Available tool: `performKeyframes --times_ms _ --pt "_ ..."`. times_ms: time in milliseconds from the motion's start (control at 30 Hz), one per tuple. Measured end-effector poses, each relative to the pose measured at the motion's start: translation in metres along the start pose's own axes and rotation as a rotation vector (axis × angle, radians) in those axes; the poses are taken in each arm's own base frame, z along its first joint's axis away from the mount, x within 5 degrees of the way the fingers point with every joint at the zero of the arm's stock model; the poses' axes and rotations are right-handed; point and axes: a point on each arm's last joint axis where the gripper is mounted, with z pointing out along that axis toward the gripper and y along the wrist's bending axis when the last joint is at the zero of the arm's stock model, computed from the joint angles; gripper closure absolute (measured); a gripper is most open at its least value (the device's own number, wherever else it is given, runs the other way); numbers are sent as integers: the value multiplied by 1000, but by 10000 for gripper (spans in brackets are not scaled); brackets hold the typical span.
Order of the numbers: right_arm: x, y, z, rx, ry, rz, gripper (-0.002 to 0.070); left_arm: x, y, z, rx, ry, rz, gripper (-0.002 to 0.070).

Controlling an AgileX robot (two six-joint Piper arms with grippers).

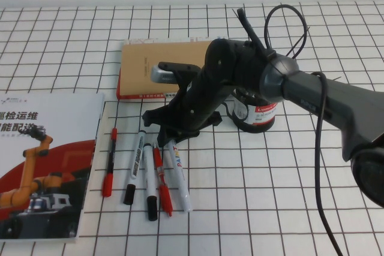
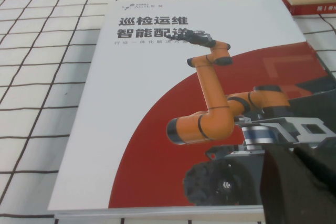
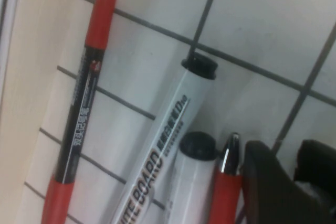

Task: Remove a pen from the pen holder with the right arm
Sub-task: 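Take a marker out of the pen holder and lay it on the table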

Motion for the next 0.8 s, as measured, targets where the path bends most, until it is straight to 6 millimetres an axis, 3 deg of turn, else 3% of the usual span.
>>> performKeyframes --times_ms 300,567,667,800 --pt "-1 0 2 -5 -12 5 566 0 0 0 0 0 0 679" --pt "-2 1 0 -10 -24 7 367 0 0 0 0 0 0 679" --pt "-4 5 -10 -12 -44 -6 347 0 0 0 0 0 0 679" --pt "-6 19 -42 9 -101 -69 353 0 0 0 0 0 0 679"
